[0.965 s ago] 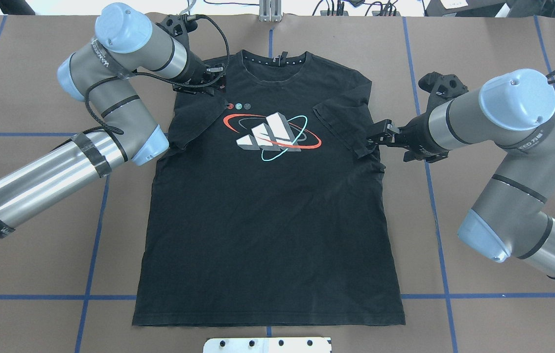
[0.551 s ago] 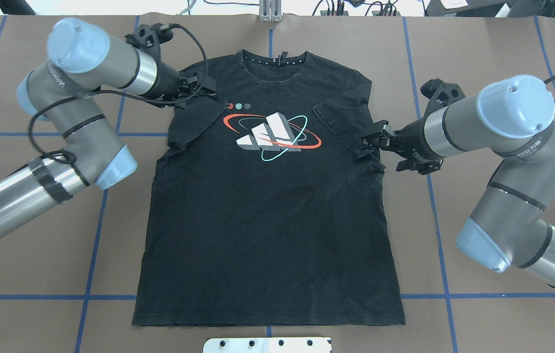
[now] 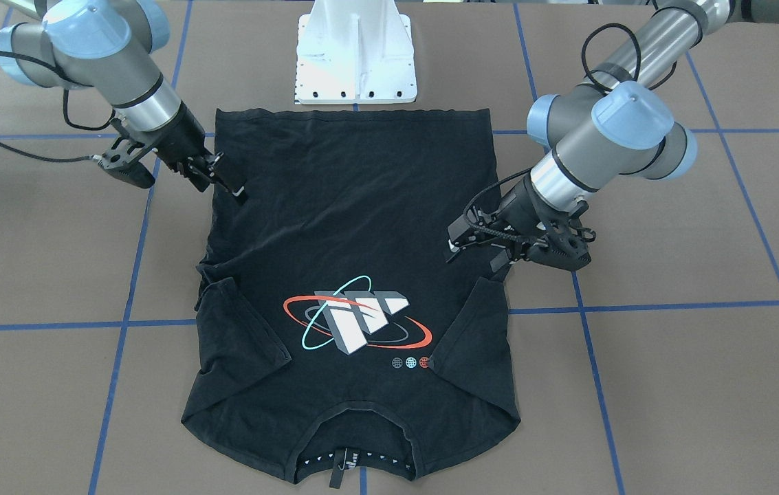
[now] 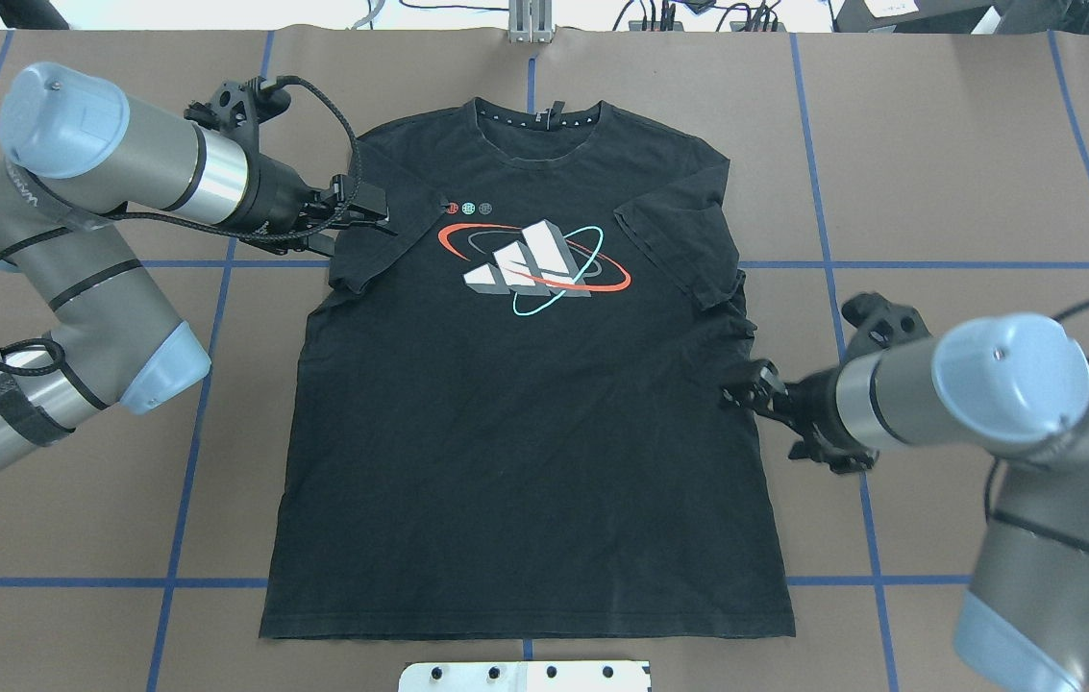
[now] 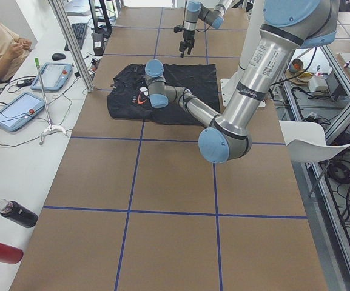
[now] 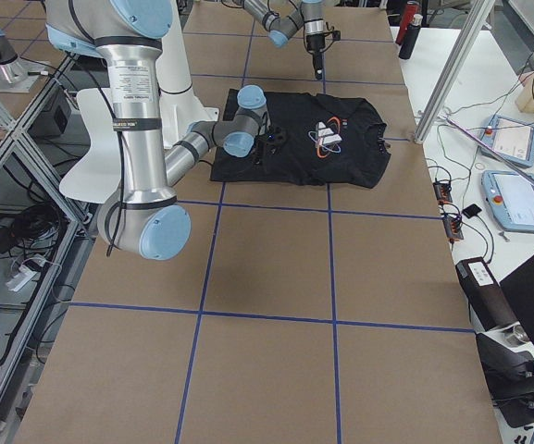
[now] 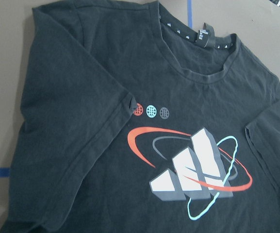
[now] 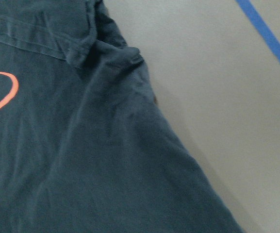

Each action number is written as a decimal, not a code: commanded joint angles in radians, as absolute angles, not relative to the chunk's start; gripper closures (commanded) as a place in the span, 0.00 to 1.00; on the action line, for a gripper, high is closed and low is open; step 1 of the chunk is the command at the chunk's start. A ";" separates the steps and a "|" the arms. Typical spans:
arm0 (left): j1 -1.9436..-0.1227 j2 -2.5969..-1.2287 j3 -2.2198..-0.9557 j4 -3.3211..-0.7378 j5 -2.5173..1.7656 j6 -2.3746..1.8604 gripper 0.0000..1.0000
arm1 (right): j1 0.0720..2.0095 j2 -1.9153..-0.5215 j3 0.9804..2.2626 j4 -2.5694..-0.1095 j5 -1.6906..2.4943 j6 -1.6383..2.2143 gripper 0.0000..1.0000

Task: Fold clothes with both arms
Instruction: 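Move the right gripper to the hem corner nearest the robot while the left holds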

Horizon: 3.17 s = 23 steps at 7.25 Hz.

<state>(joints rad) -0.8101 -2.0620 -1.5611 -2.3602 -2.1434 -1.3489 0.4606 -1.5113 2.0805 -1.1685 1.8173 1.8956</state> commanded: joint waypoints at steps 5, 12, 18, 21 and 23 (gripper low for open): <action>-0.788 -2.056 -1.568 -2.362 -2.103 -1.404 0.01 | 0.037 -1.614 2.146 -1.272 1.418 2.201 0.13; -0.776 -2.048 -1.559 -2.365 -2.092 -1.408 0.01 | -0.023 -1.624 2.172 -1.388 1.393 2.220 0.28; -0.773 -2.048 -1.555 -2.365 -2.089 -1.408 0.01 | -0.038 -1.624 2.171 -1.388 1.384 2.220 0.33; -0.761 -2.048 -1.554 -2.365 -2.065 -1.408 0.01 | -0.040 -1.624 2.168 -1.388 1.384 2.220 0.44; -0.761 -2.048 -1.554 -2.367 -2.065 -1.408 0.01 | -0.040 -1.626 2.168 -1.390 1.382 2.220 0.72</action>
